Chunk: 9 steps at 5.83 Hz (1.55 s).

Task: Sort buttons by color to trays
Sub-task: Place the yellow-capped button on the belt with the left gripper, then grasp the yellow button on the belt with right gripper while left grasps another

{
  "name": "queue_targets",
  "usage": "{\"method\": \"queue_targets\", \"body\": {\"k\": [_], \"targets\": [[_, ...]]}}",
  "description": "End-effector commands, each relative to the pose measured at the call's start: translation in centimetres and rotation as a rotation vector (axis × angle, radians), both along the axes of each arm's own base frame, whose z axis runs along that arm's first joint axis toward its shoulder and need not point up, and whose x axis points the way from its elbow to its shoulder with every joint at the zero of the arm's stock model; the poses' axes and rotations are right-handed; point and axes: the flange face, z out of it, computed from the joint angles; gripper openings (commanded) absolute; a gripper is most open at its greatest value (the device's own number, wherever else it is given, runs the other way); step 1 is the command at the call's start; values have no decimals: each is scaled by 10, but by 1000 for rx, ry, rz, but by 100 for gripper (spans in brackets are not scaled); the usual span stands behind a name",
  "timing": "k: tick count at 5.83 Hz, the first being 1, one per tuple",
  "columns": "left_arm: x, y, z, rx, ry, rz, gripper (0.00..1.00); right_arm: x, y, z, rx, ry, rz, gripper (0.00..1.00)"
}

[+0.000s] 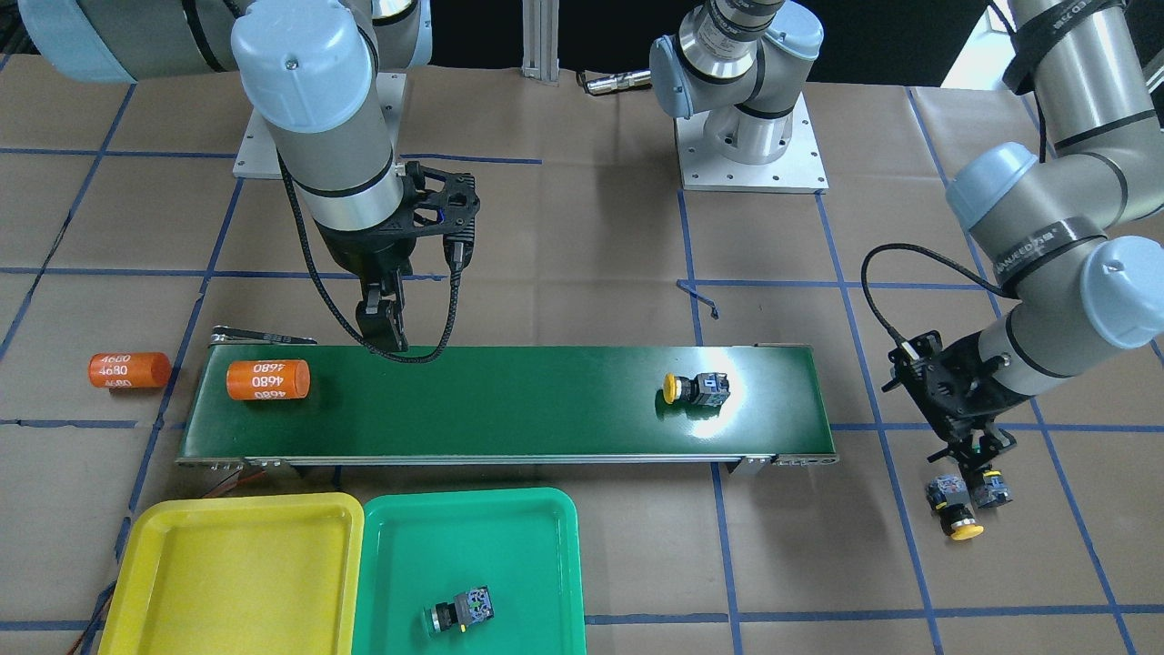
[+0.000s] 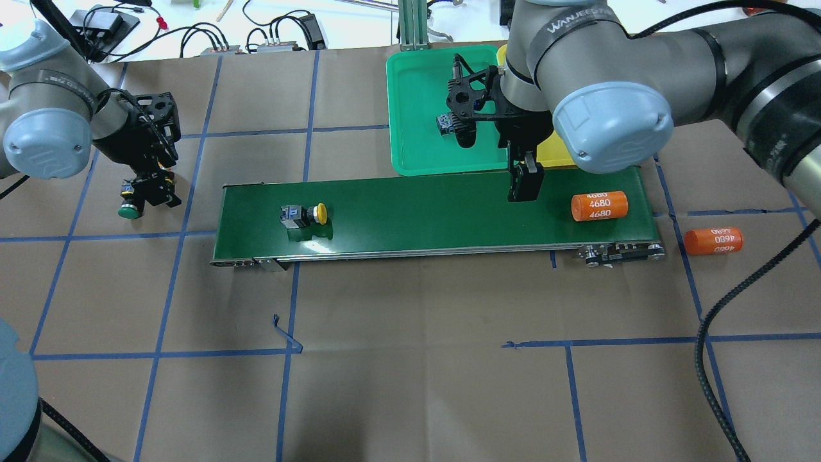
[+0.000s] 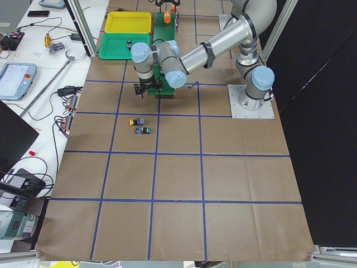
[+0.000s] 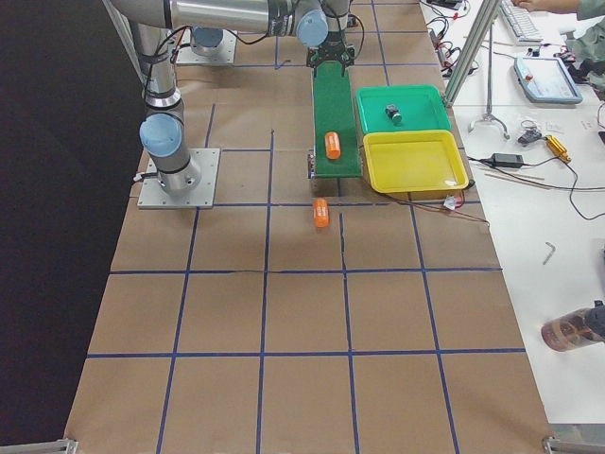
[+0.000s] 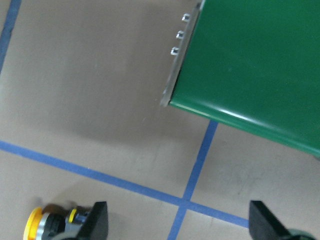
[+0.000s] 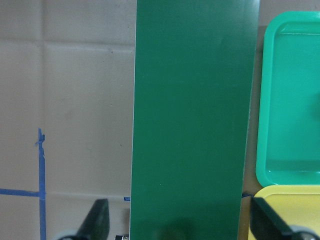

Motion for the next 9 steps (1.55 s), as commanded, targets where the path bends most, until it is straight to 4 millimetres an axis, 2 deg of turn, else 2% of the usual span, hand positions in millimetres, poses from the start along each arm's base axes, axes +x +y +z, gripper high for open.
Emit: {"method": "queue_targets", "body": {"k": [1,2,3,4,5,6,7,8,9], "targets": [[24,-29,-19,-108,-44,279,98,1,0,3,-10,-6,-10,100],[28,-40,-40,-130,-38,450,98,2,-1,2,-10,-8,-16,100],[32,-47,-48,-119,-33,758,98,5,-6,-7,5,-5,-15,100],[41,-58,-77,-86,-70,808,98,8,-8,-15,20,0,-36,100],[44,-62,-84,-78,-73,817,98,10,-10,-24,34,2,-33,100],[45,-61,-83,-79,-75,837,98,16,-15,-33,28,-3,-50,100],[56,-58,-89,-69,-75,854,98,28,-21,-45,19,-37,-109,100],[66,-55,-100,-50,-77,867,98,46,-23,-57,0,-43,-87,100],[65,-52,-102,-43,-76,870,95,69,-20,-70,-3,-47,-133,100]]}}
